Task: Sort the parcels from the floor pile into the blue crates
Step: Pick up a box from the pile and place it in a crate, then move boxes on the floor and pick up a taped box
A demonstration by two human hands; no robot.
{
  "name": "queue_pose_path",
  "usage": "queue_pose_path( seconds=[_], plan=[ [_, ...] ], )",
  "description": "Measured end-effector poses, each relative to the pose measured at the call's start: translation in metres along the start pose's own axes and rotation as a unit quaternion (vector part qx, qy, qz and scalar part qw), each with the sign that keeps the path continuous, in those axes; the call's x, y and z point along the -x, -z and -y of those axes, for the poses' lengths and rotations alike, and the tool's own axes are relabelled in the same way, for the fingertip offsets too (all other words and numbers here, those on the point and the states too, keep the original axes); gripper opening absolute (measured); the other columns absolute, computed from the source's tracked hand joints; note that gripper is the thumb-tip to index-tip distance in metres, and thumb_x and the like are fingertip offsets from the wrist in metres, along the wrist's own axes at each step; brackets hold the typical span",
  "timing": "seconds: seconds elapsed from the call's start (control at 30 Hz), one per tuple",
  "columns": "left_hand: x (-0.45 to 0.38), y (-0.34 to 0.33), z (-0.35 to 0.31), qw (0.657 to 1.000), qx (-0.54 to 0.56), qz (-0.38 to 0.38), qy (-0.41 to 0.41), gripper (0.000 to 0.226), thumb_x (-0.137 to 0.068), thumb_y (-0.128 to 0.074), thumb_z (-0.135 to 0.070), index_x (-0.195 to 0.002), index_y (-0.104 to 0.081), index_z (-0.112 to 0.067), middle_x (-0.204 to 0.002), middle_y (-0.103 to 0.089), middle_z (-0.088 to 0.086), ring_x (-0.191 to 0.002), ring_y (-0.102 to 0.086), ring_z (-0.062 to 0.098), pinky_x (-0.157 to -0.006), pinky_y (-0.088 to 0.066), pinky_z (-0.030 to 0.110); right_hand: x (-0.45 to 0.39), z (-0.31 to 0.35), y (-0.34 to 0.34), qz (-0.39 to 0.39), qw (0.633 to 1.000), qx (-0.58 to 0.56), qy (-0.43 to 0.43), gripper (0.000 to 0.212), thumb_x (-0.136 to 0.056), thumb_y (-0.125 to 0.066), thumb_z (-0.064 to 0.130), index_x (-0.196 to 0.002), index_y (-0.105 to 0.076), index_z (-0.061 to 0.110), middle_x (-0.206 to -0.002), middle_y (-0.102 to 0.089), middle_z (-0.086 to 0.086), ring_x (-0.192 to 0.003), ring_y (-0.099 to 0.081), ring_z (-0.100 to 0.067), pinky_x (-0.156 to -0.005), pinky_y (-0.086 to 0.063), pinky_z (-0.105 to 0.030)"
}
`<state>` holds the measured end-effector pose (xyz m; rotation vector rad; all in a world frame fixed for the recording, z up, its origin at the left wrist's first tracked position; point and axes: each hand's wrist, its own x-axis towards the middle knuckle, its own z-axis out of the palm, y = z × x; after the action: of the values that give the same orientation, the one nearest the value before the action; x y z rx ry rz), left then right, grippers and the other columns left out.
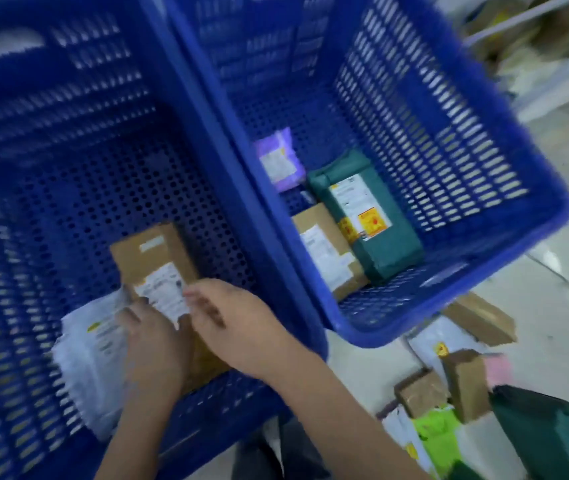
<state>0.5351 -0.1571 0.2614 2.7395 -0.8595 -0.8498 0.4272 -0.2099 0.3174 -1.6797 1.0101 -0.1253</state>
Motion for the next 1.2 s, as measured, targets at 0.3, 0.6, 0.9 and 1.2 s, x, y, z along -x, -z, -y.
queue_pose_path(
  seconds=[0.3, 0.6, 0.9, 1.2],
  plan=[
    [0.132, 0.028, -0.151, 0.866, 0.199, -0.094, -0.450, 0.048, -0.088, -0.059, -0.021, -0.126, -0.039, 0.000, -0.133, -0.035, 0.022, -0.112, -0.044, 0.030, -0.089, -0.043, 0.043, 0.199, -0.077, 0.128, -0.541, 0.829, -0.085, -0.110, 0.035, -0.088, -0.047, -0.001, -0.086, -0.054, 0.034, -0.079, -0.059, 0.010, -0.068, -0.056, -0.006, -0.059, -0.043, -0.018],
    [0.234, -0.124, -0.167, 0.718, -0.108, 0.154, -0.670, 0.063, -0.045, -0.081, -0.005, -0.105, -0.061, -0.005, -0.107, -0.066, 0.020, -0.089, -0.070, 0.032, -0.070, -0.058, 0.036, 0.331, -0.274, 0.067, -0.433, 0.656, -0.346, -0.512, 0.004, -0.092, -0.045, 0.004, -0.095, -0.046, 0.001, -0.080, -0.054, -0.016, -0.059, -0.053, -0.023, -0.058, -0.040, -0.029],
    [0.219, -0.255, -0.178, 0.730, -0.416, 0.183, -0.511, 0.045, -0.088, -0.046, -0.037, -0.125, -0.034, -0.016, -0.130, -0.034, 0.005, -0.113, -0.047, 0.017, -0.093, -0.041, 0.025, 0.387, -0.371, 0.008, -0.340, 0.515, -0.511, -0.599, 0.011, -0.092, -0.044, 0.009, -0.082, -0.039, 0.007, -0.072, -0.050, -0.015, -0.051, -0.046, -0.021, -0.051, -0.034, -0.024],
    [0.235, -0.315, -0.248, 0.795, -0.400, 0.221, -0.398, 0.055, -0.089, -0.057, -0.035, -0.130, -0.036, -0.004, -0.131, -0.034, 0.013, -0.113, -0.049, 0.029, -0.090, -0.044, 0.035, 0.427, -0.437, 0.082, -0.373, 0.569, -0.471, -0.561, 0.004, -0.093, -0.042, 0.006, -0.092, -0.044, 0.002, -0.078, -0.051, -0.017, -0.054, -0.047, -0.021, -0.050, -0.034, -0.025]
  ],
)
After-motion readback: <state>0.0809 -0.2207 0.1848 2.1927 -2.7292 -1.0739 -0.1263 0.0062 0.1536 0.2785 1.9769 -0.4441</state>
